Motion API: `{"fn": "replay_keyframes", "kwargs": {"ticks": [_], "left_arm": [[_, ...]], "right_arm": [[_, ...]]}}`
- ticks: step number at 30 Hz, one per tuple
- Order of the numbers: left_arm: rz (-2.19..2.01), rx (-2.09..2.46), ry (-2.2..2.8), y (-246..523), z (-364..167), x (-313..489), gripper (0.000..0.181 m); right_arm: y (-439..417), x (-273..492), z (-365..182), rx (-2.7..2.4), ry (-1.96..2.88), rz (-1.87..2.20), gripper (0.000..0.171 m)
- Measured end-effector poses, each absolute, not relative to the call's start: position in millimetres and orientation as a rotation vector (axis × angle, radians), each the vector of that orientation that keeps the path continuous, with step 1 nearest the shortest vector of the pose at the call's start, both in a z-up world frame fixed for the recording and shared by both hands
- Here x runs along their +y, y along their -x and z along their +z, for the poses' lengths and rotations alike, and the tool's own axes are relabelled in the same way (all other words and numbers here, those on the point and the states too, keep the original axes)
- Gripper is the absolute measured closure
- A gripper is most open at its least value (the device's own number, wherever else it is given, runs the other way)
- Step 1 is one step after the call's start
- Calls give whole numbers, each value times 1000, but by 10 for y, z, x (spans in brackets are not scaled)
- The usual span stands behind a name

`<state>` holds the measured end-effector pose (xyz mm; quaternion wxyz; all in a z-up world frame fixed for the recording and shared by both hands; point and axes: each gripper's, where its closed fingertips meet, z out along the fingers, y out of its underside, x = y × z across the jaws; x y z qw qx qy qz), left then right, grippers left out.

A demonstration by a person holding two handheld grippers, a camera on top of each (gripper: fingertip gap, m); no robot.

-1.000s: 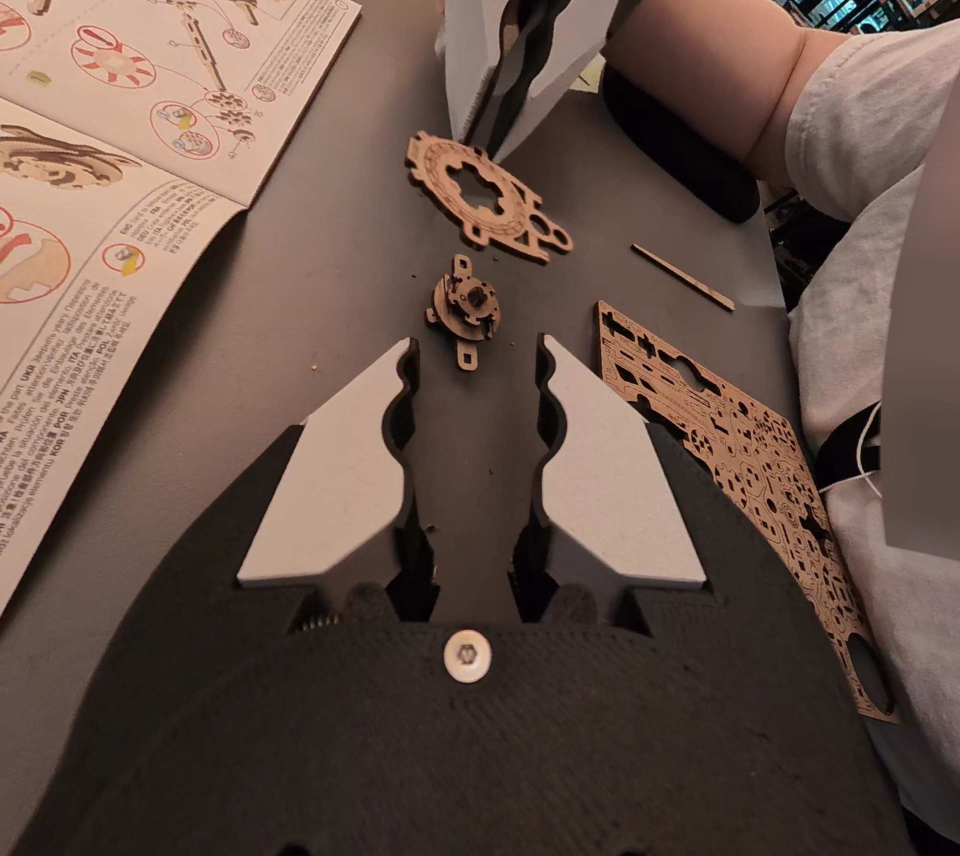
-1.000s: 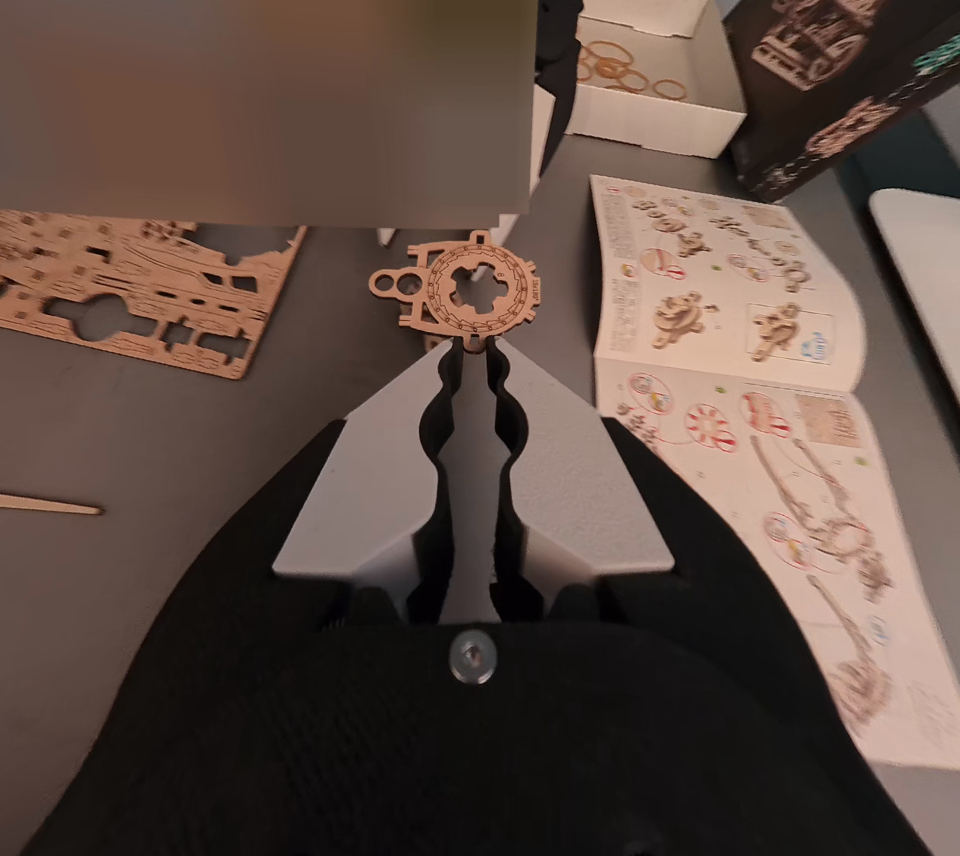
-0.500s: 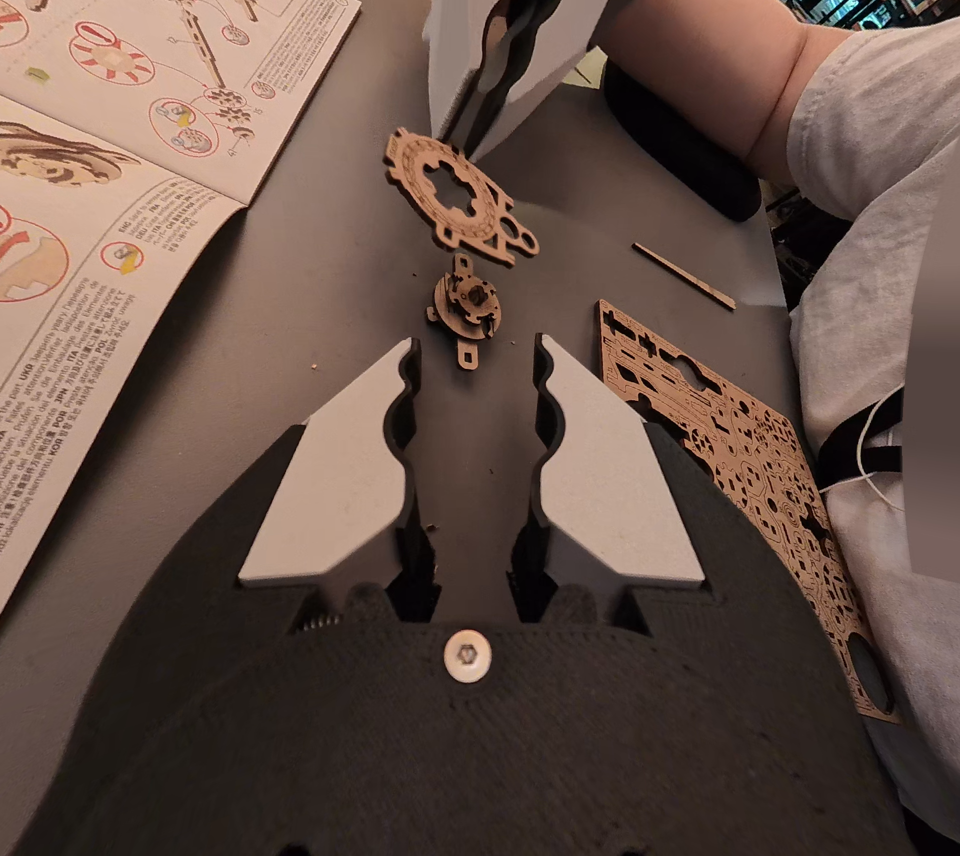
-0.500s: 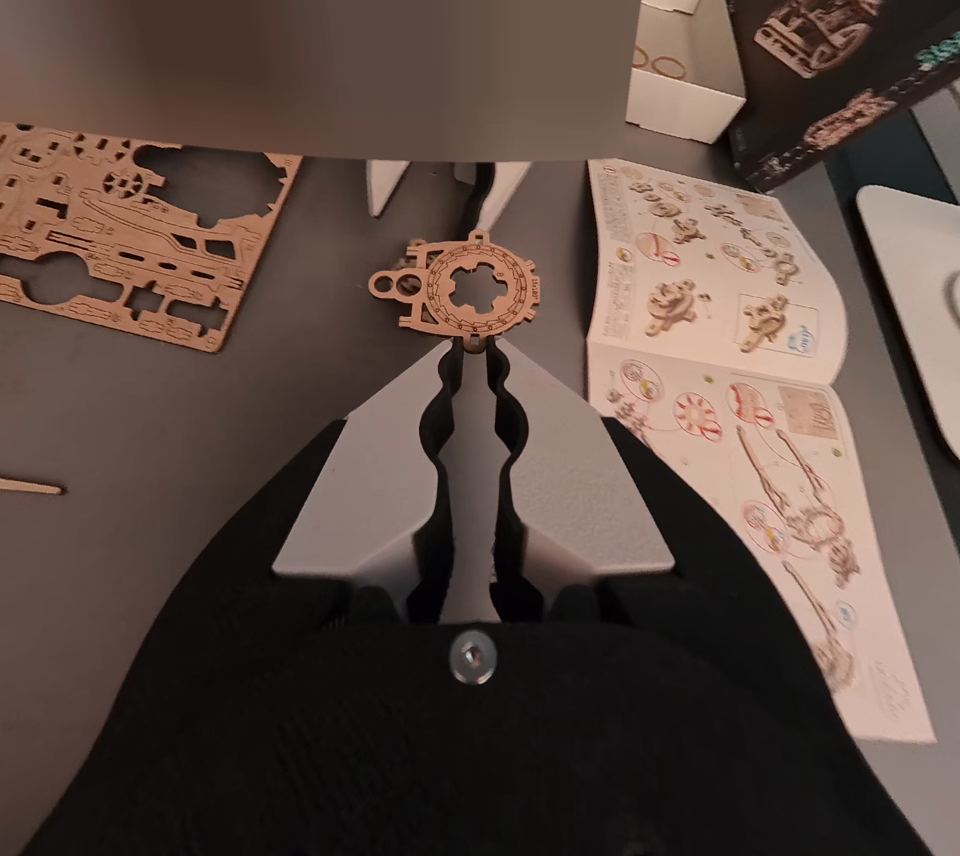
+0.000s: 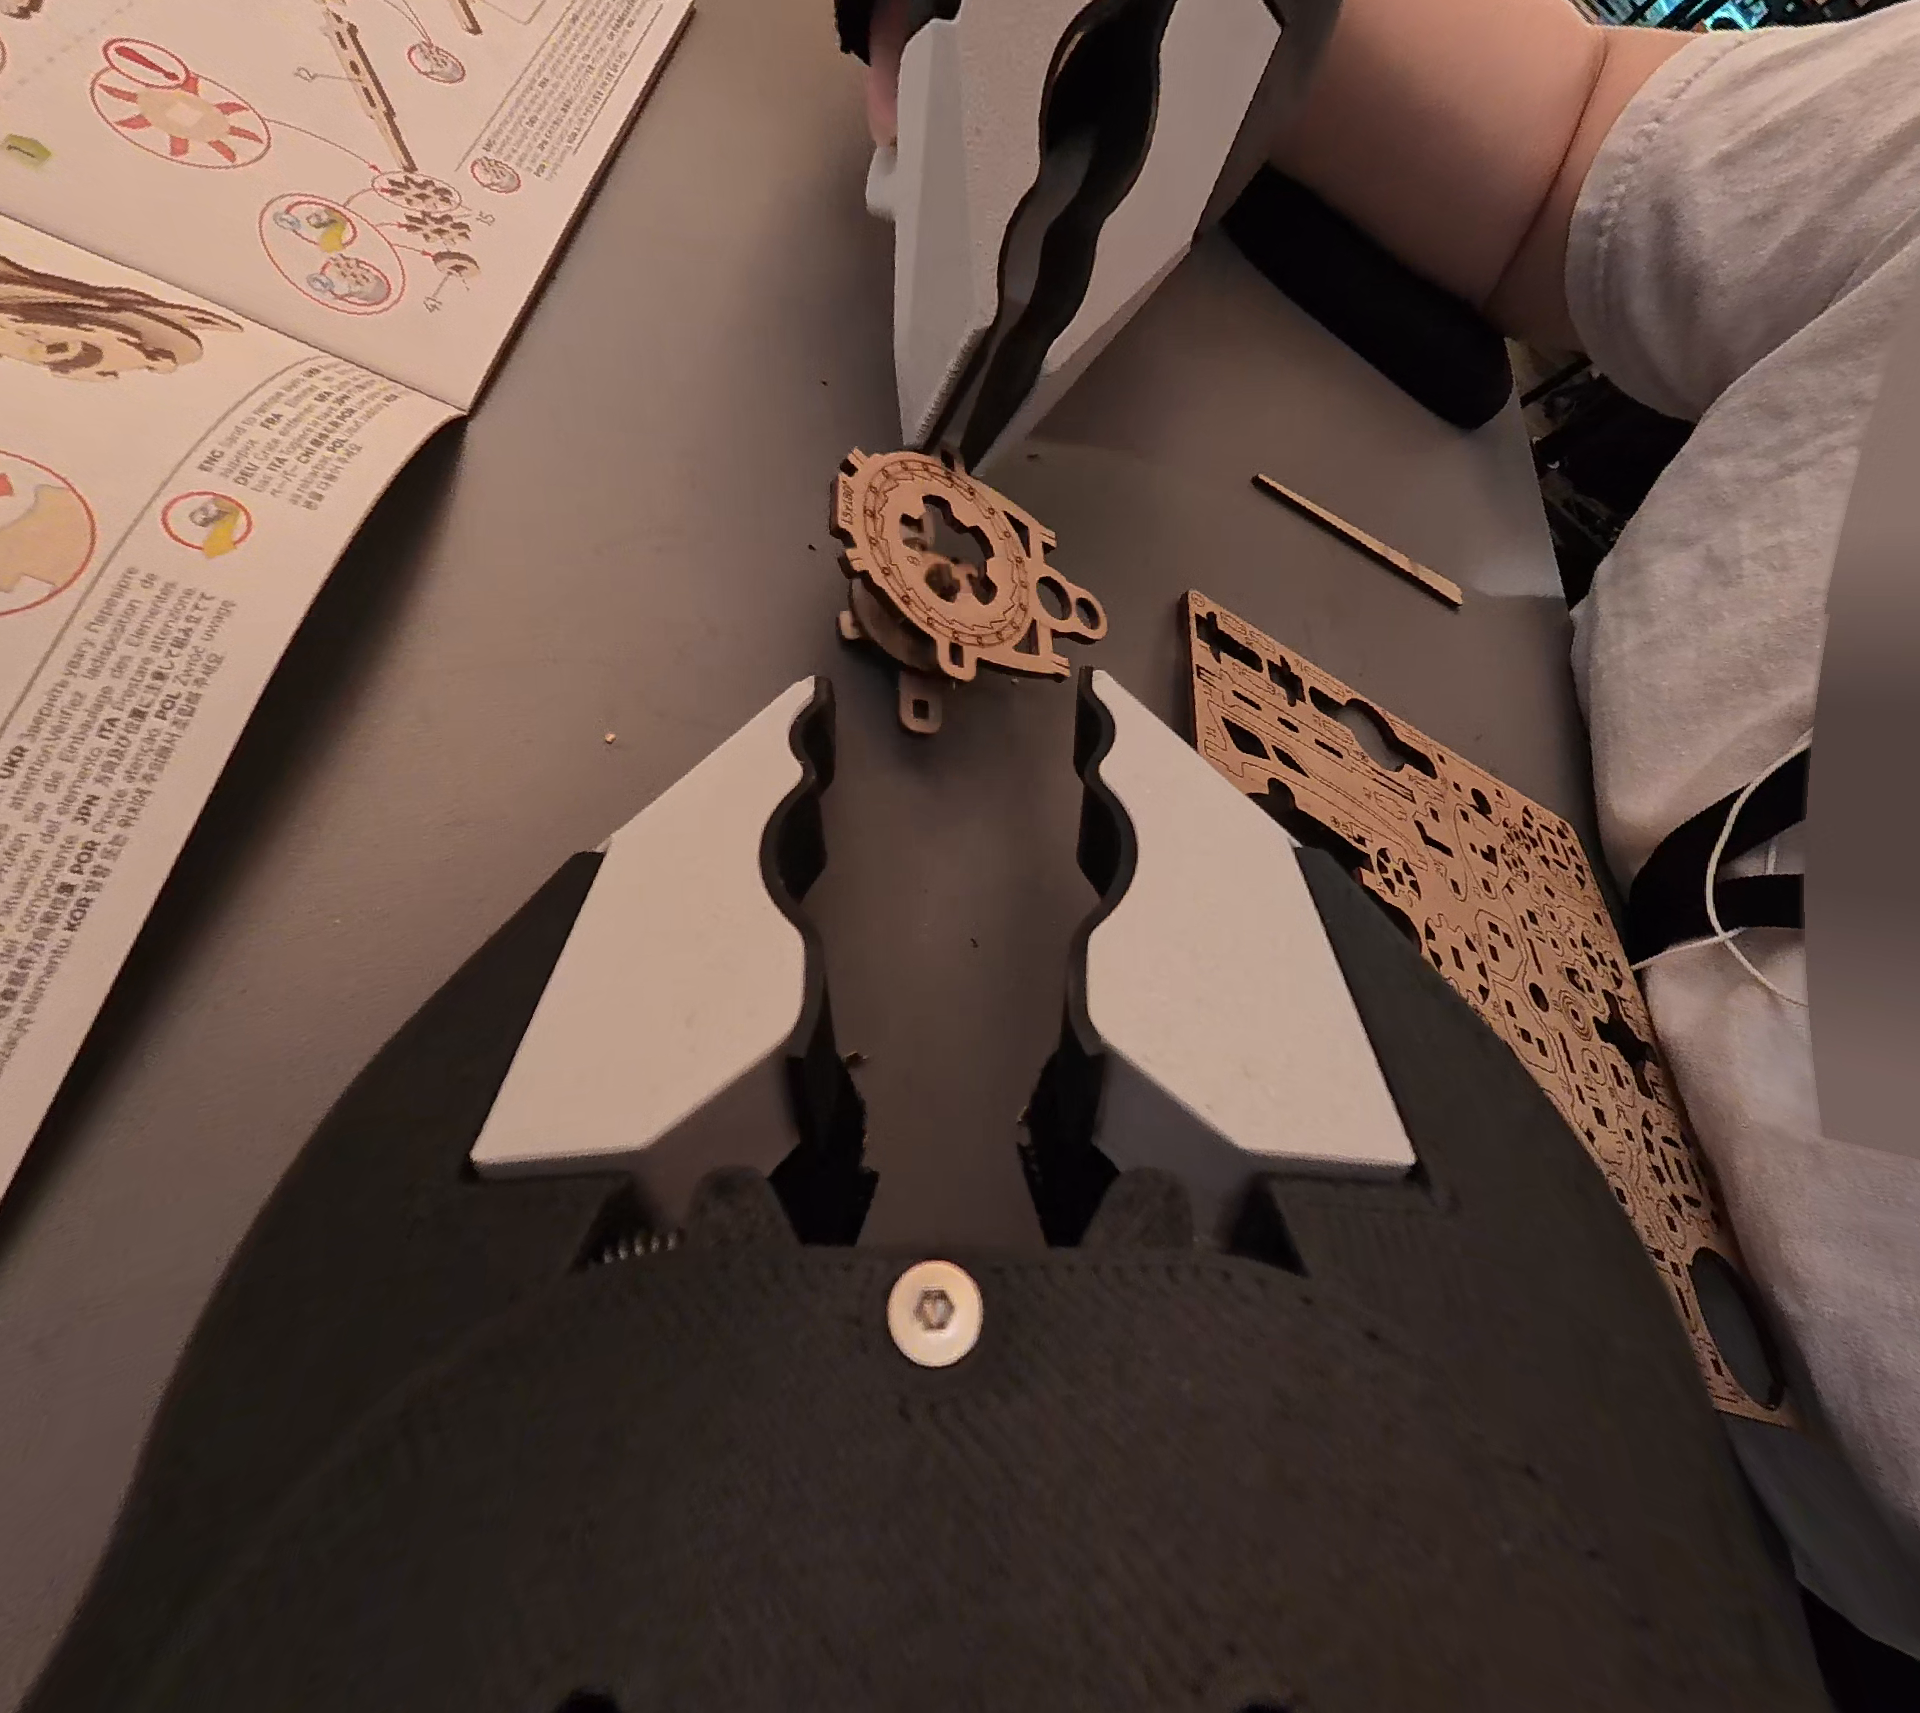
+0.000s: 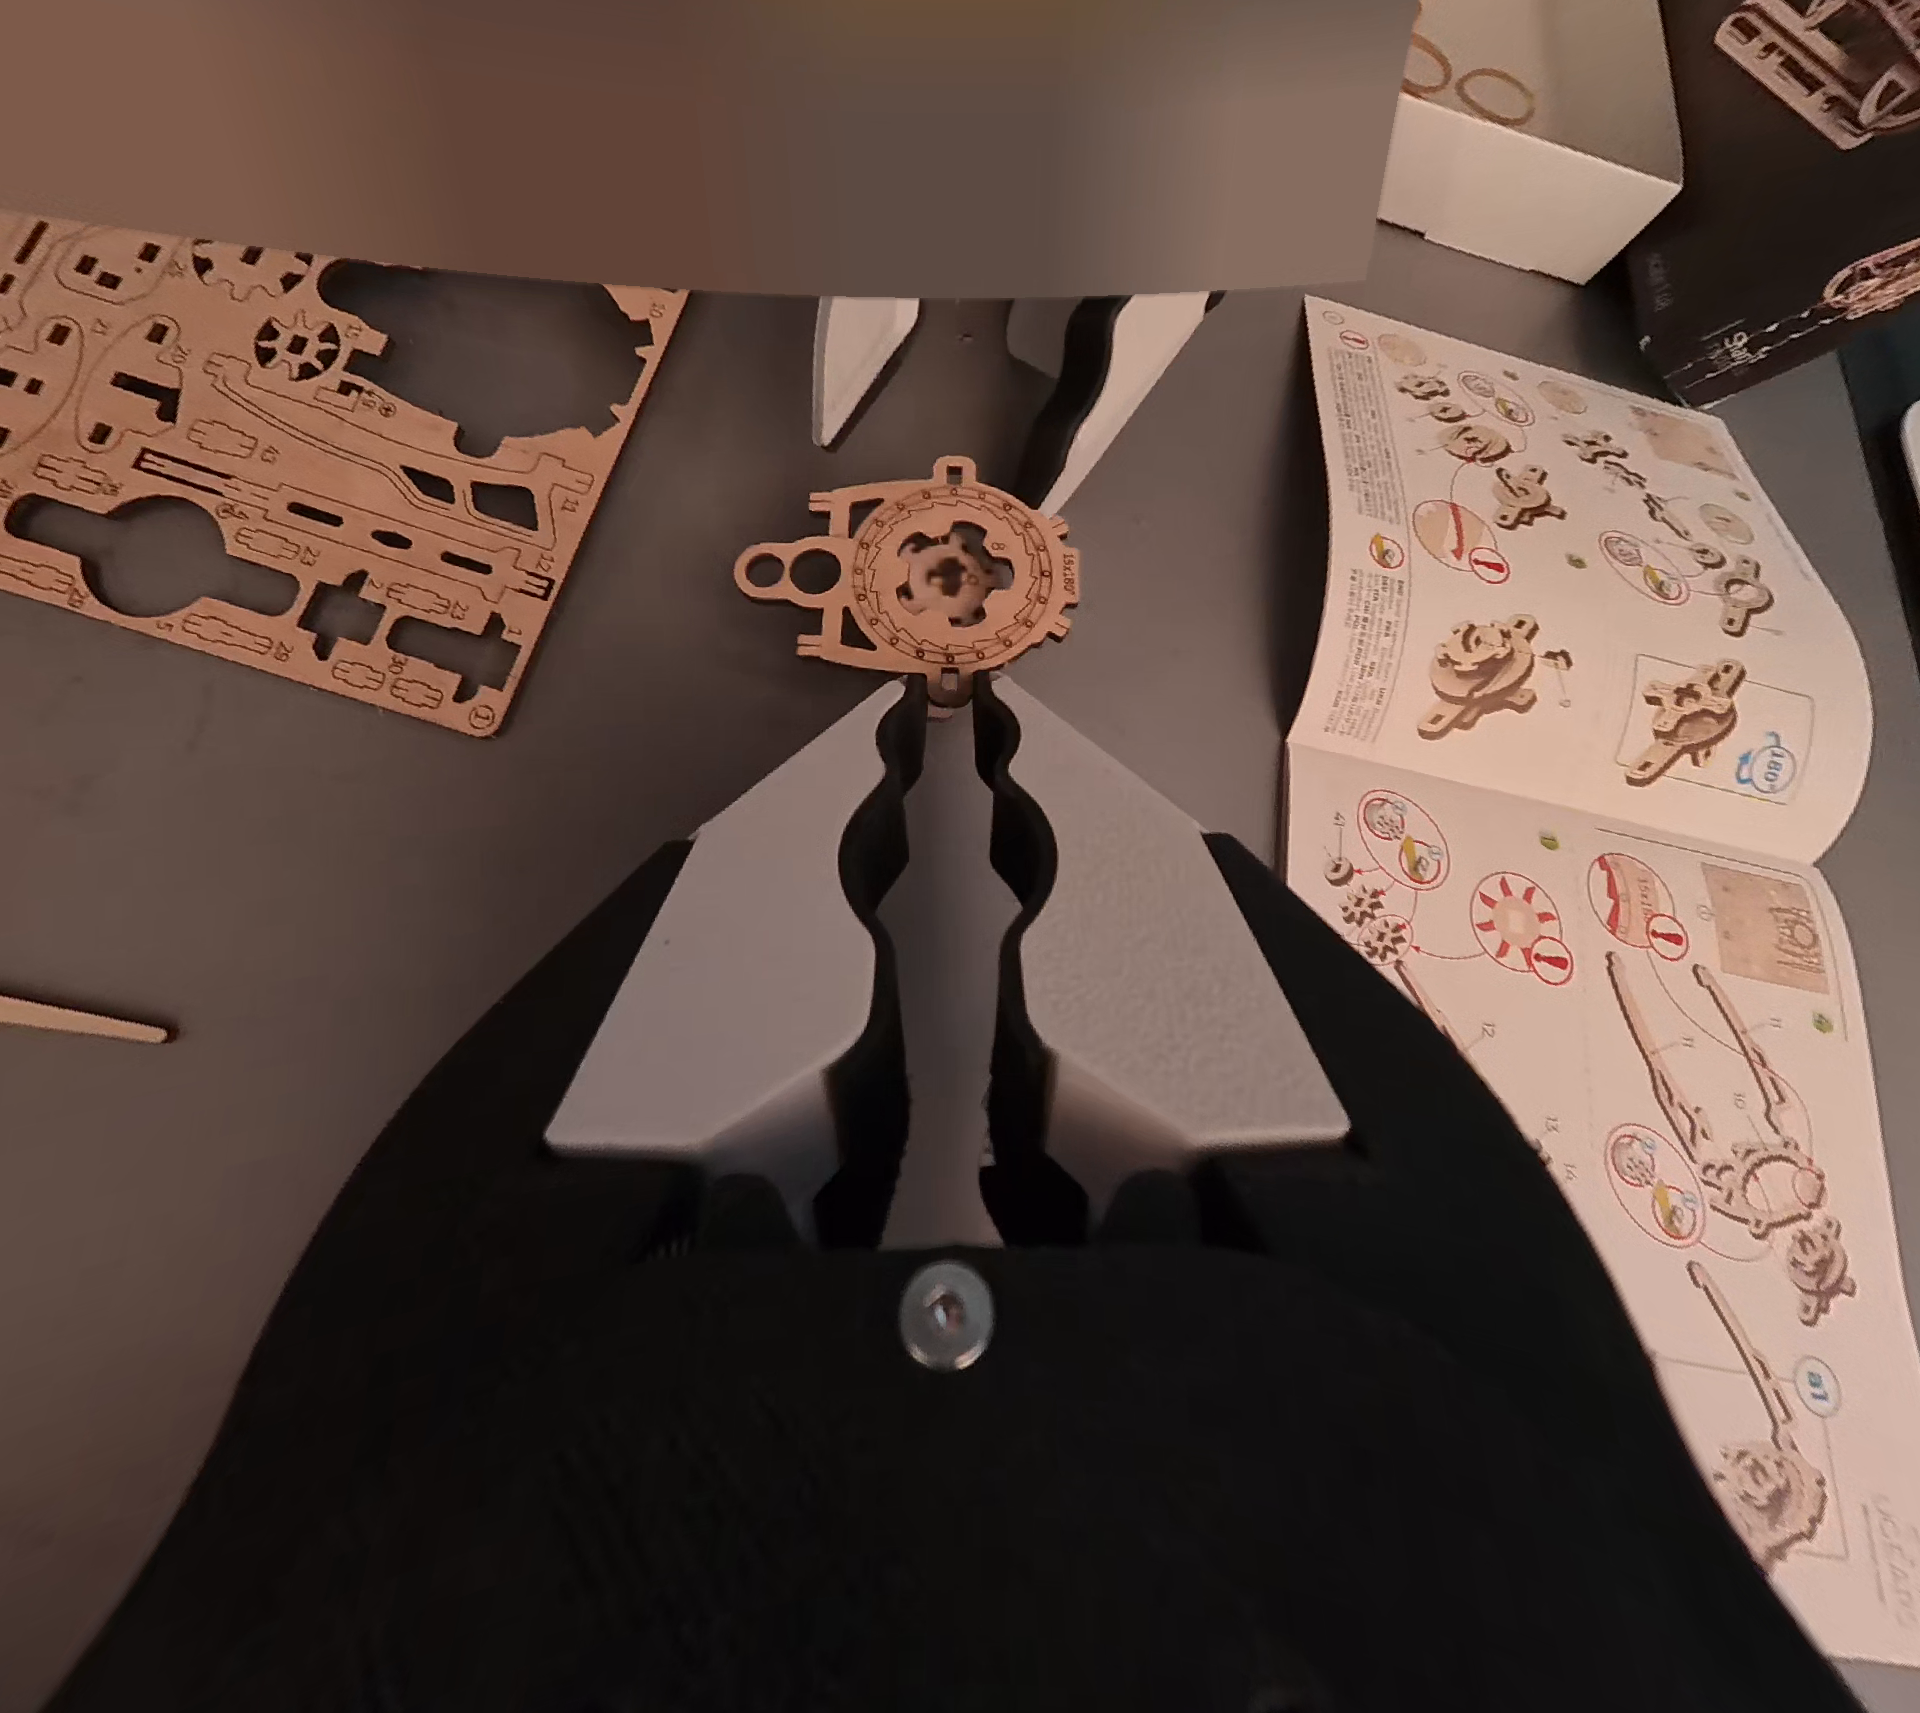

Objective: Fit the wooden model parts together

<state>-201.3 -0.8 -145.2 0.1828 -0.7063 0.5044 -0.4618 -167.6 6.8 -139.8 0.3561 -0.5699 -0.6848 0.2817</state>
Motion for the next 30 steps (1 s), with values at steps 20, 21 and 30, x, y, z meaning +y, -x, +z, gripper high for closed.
{"fn": "replay_keyframes", "kwargs": {"ticks": [20, 21, 30], "left_arm": [[-1309, 1420, 1994, 2012, -1450, -6, 136], [-1309, 1420, 1994, 2012, -1450, -6, 137], [-1306, 1419, 1993, 2011, -1450, -4, 137]], "right_arm": [[1700, 34, -1474, -1788, 1551, 750, 163], [1703, 31, -1474, -1789, 1557, 750, 163], [1726, 23, -1460, -1794, 1589, 719, 163]]}}
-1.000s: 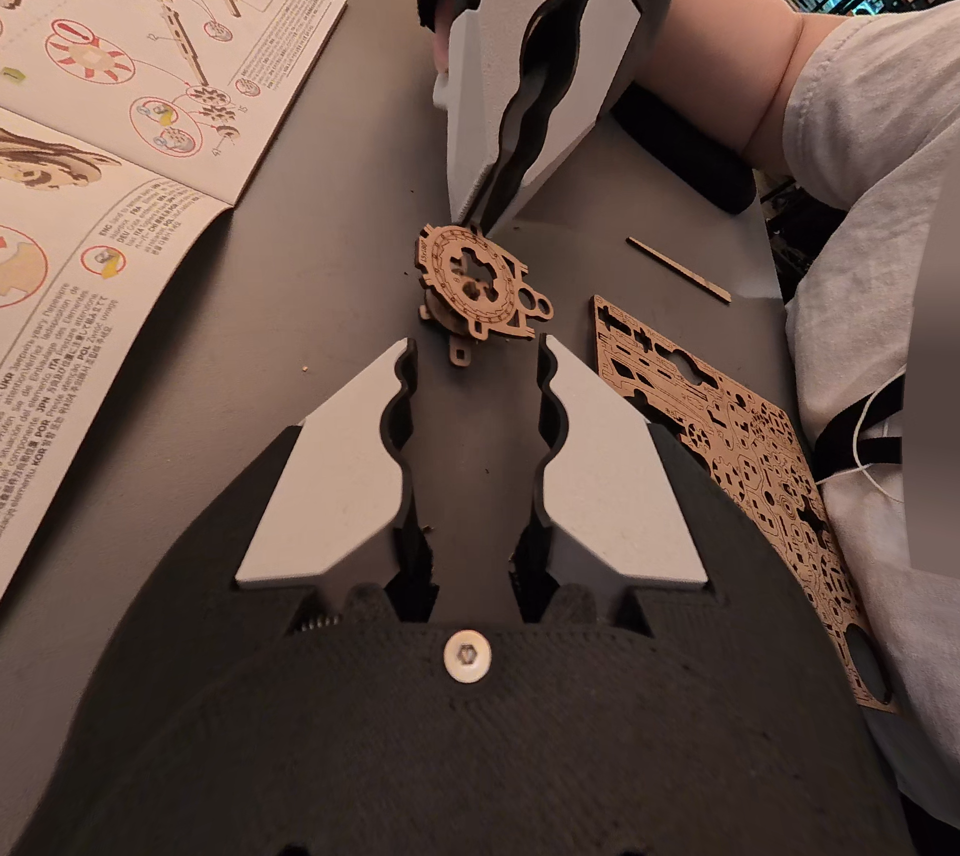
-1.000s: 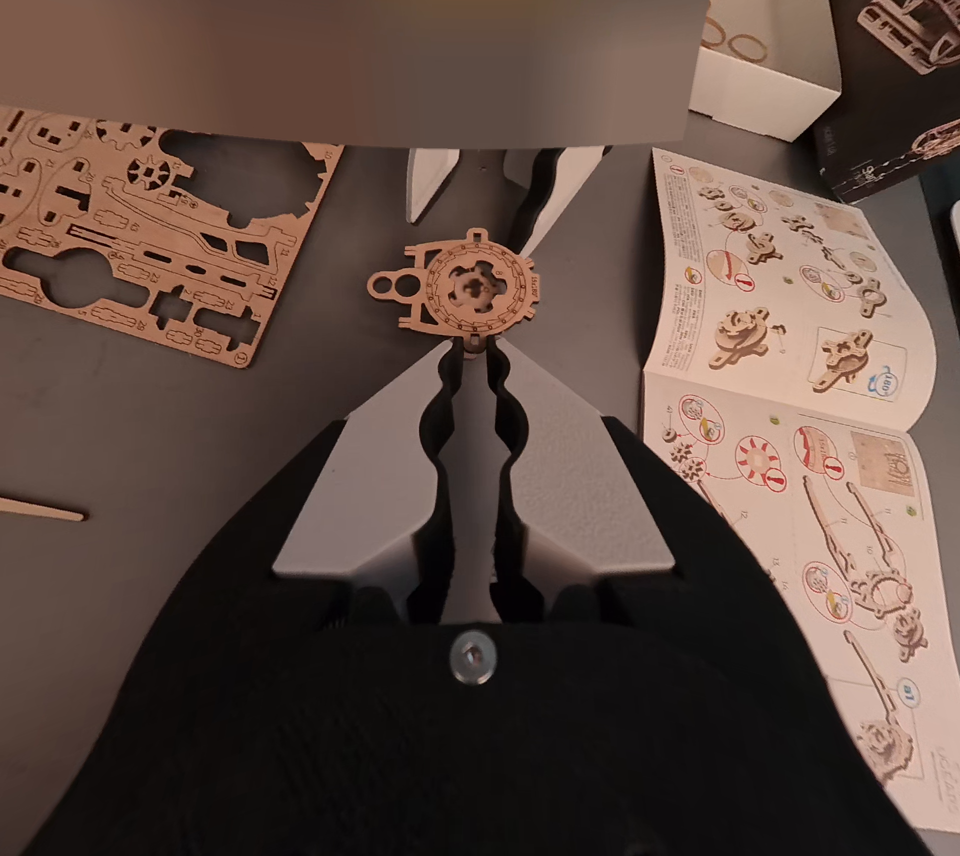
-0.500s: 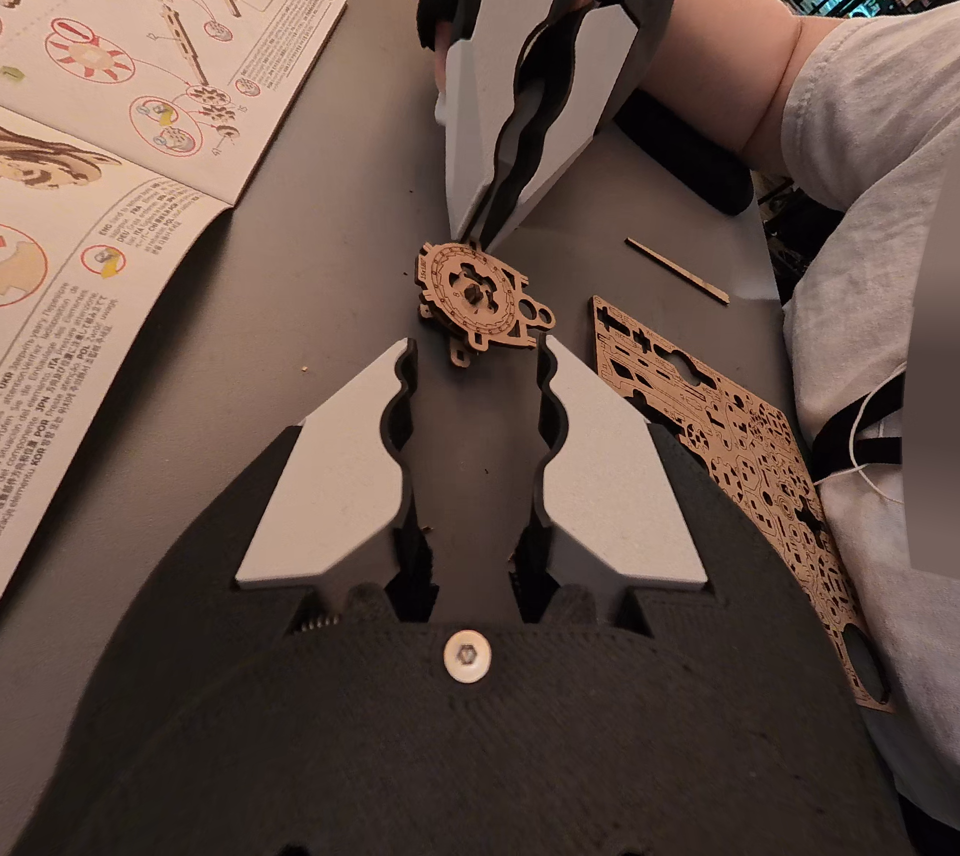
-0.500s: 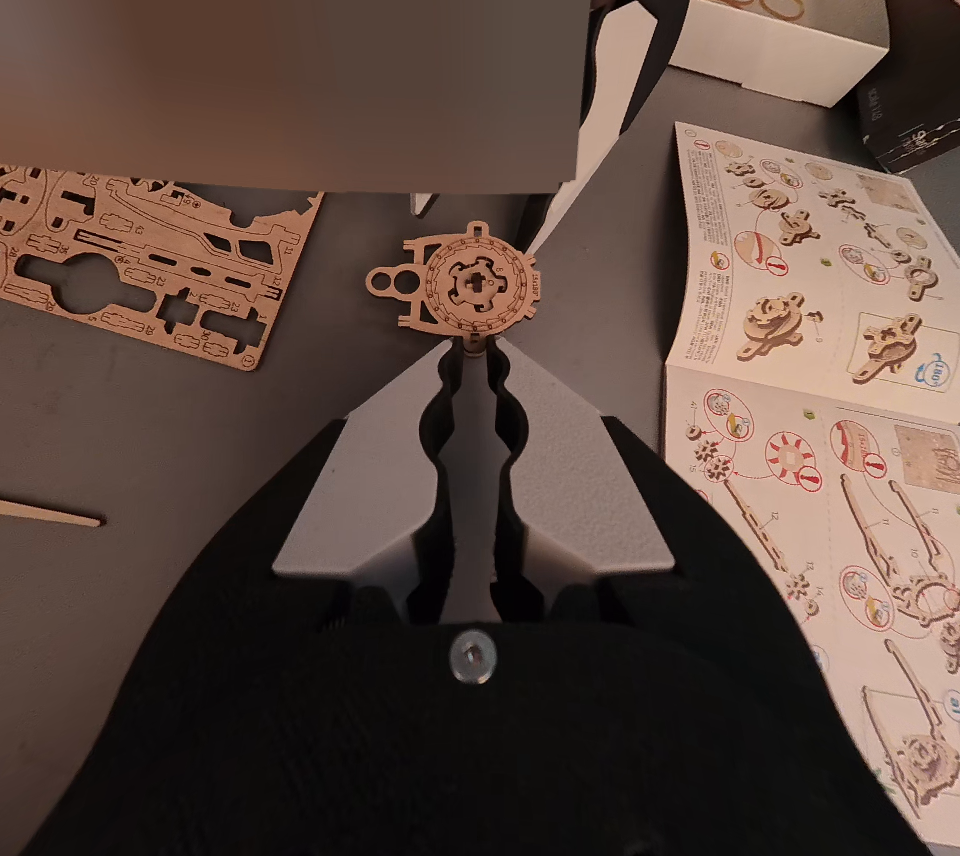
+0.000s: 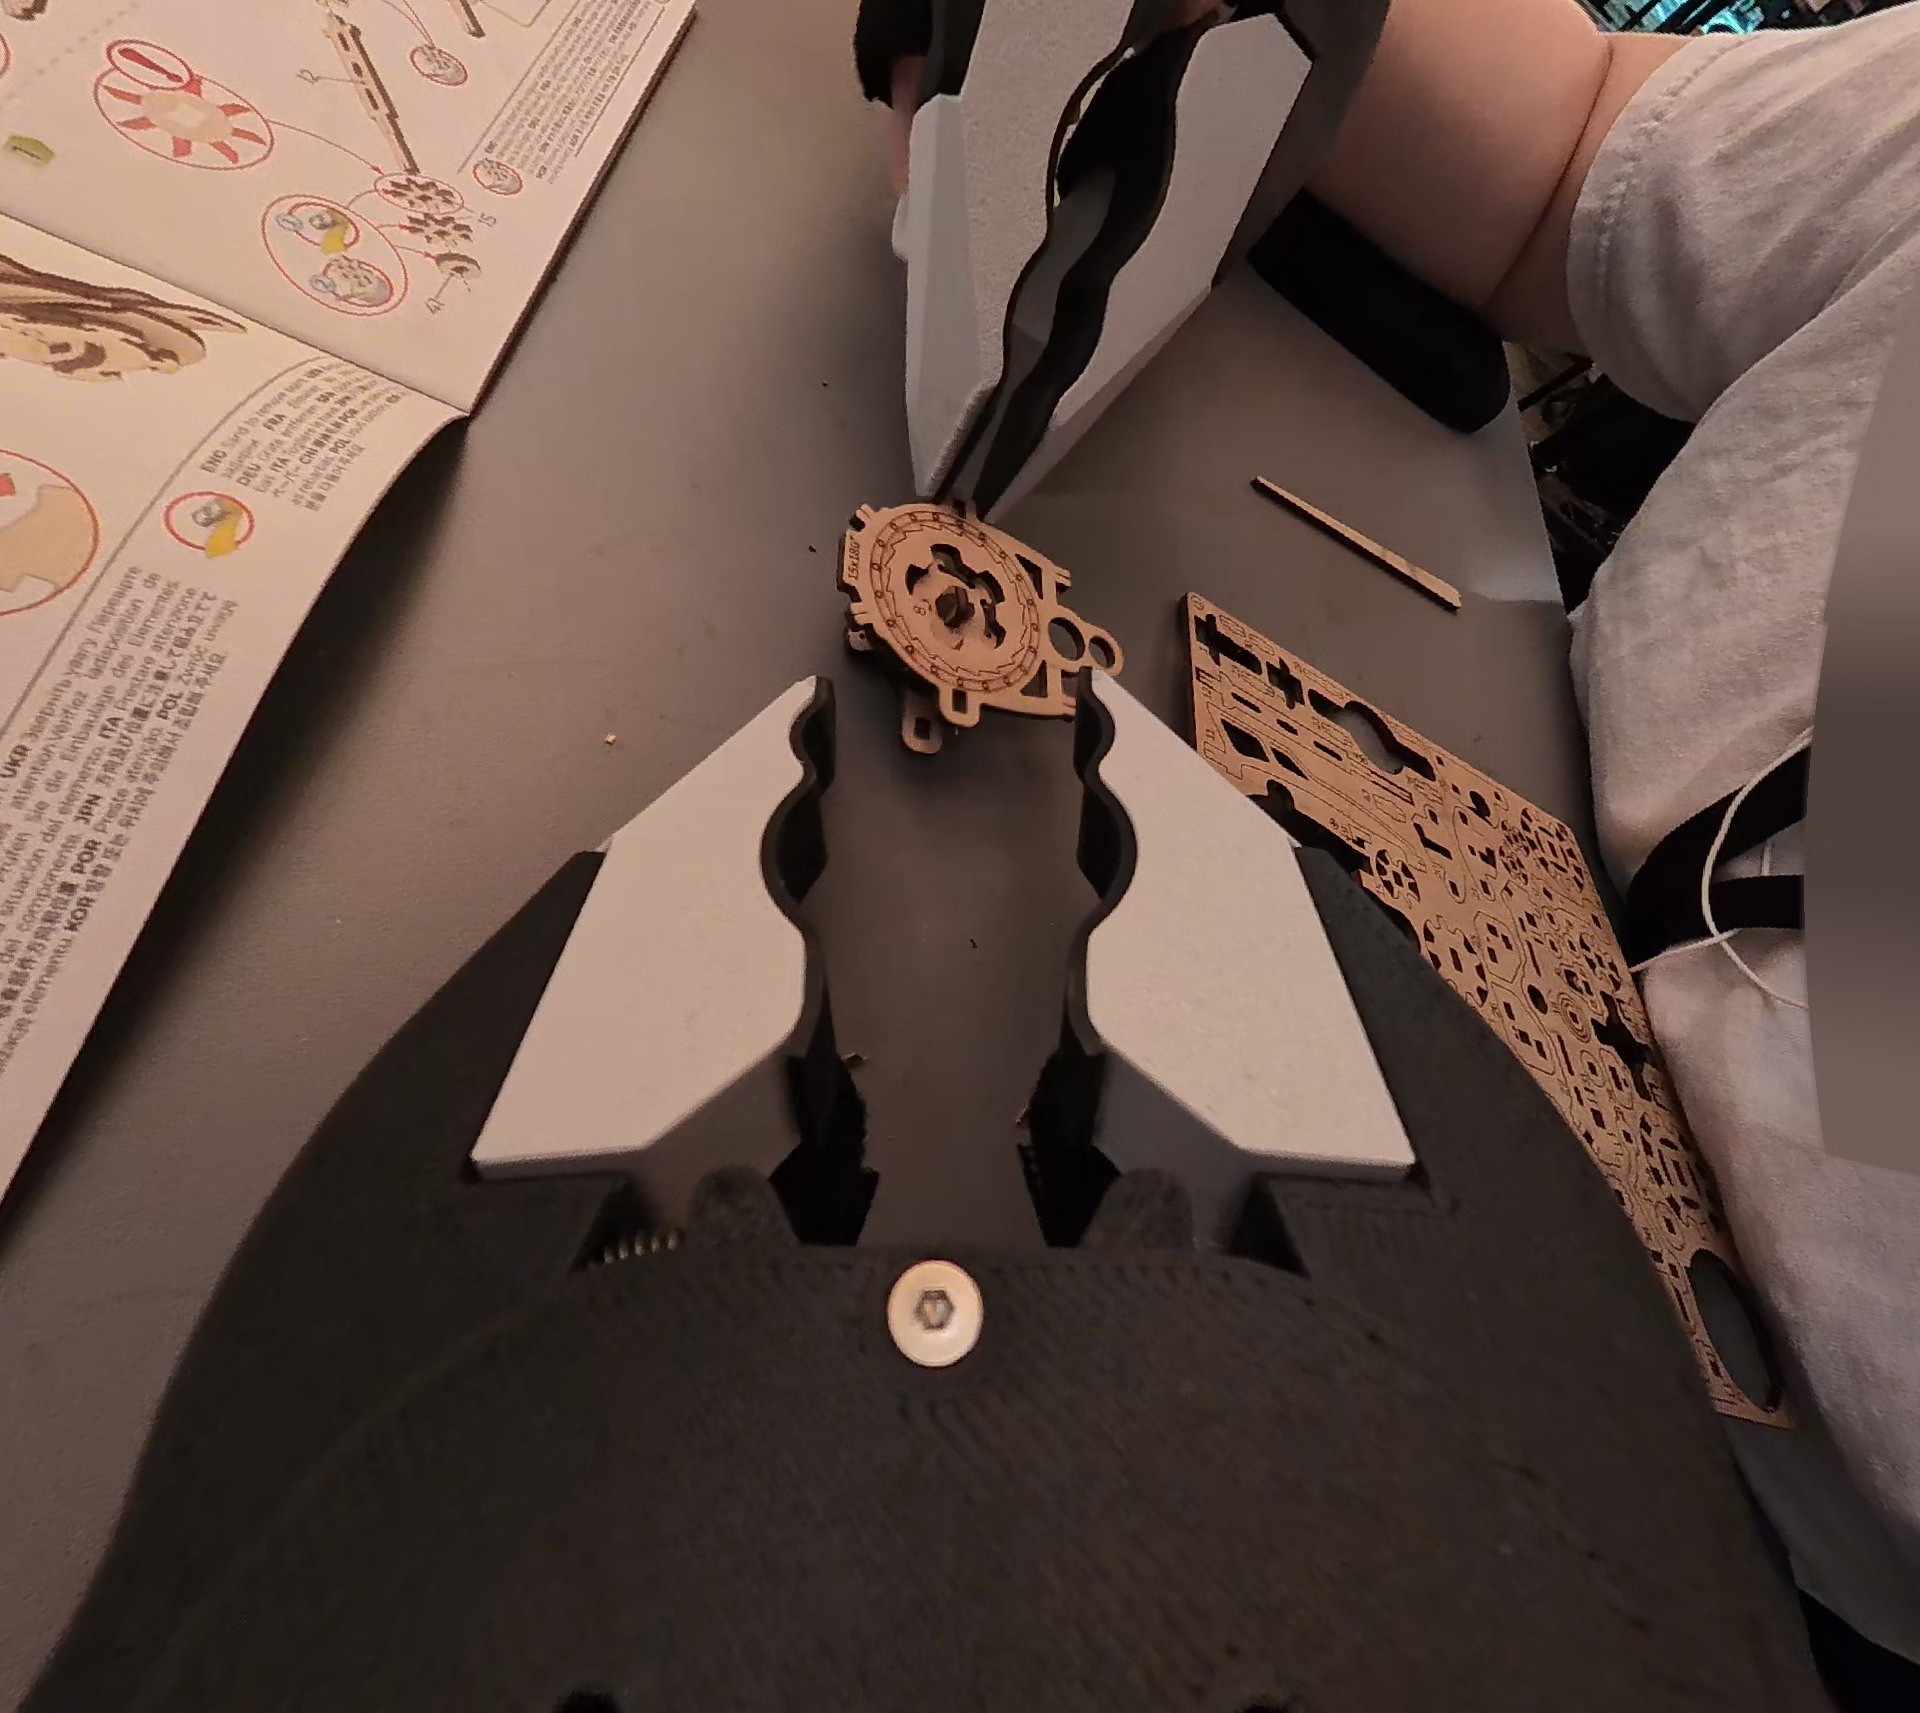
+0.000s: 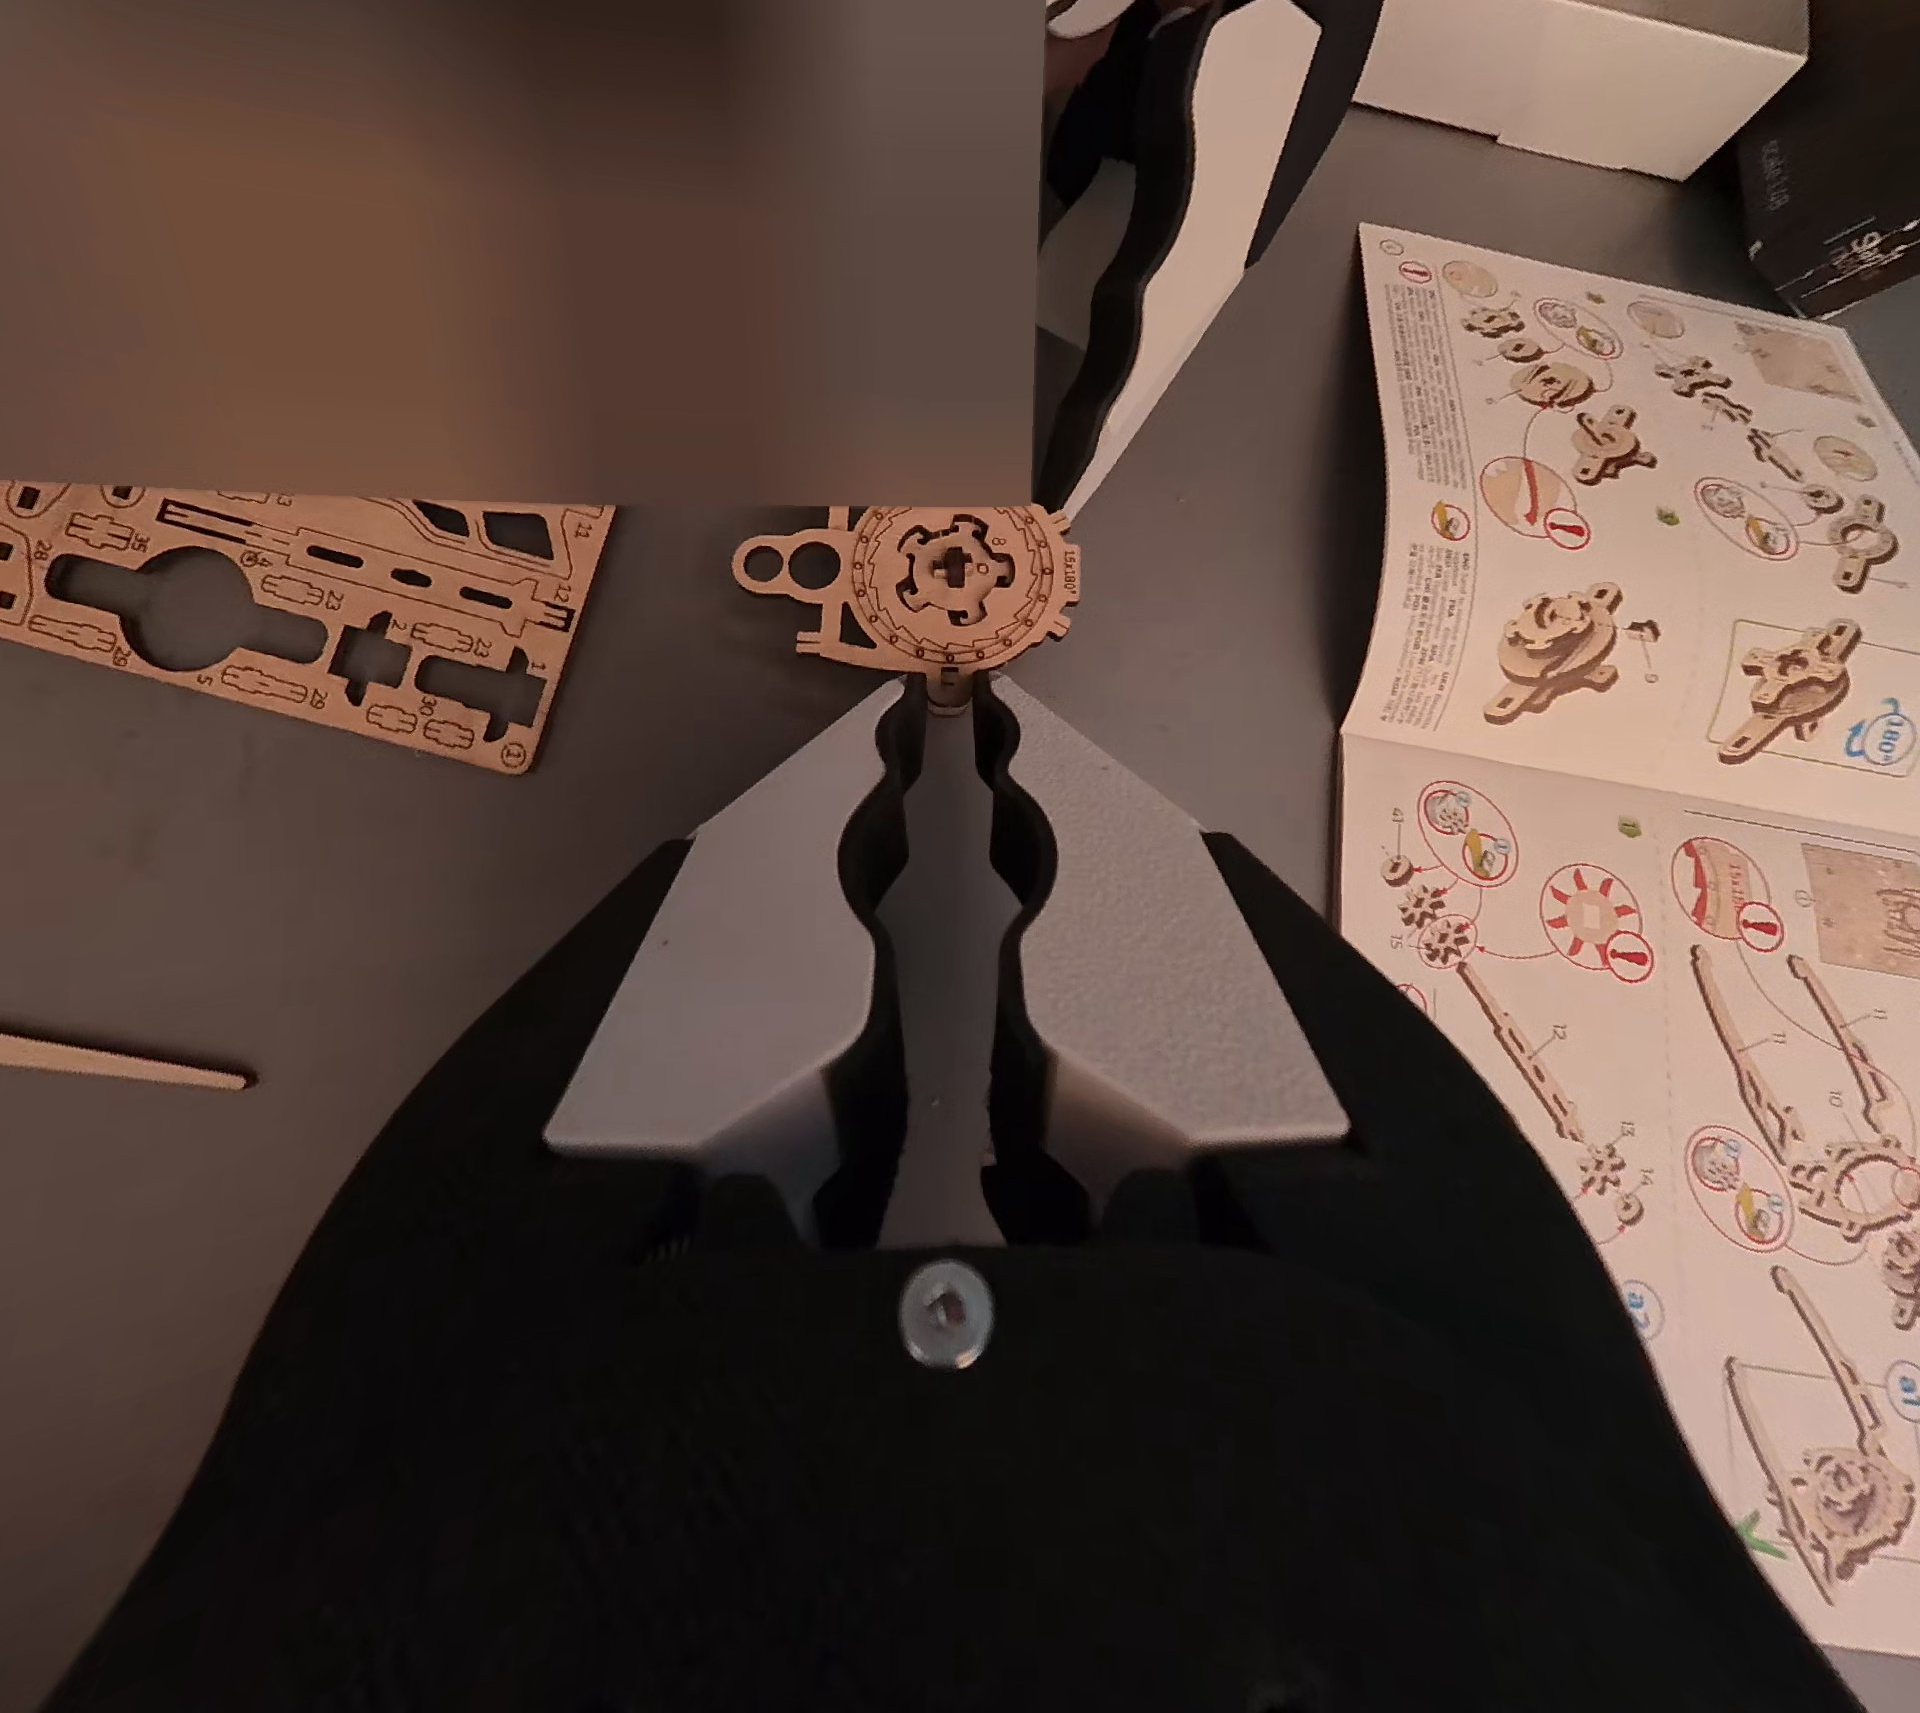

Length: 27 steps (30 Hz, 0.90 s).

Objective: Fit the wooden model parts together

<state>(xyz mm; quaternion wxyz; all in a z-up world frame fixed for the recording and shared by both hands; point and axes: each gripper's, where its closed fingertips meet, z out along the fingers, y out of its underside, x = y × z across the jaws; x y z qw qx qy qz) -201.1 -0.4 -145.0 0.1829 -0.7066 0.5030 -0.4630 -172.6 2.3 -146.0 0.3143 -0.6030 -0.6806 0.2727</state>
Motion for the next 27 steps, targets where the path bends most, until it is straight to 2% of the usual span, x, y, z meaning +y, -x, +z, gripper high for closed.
{"fn": "replay_keyframes", "kwargs": {"ticks": [27], "left_arm": [[-1312, 1442, 1991, 2007, -1461, -32, 142]], "right_arm": [[1723, 23, -1426, -1770, 1576, 776, 163]]}}
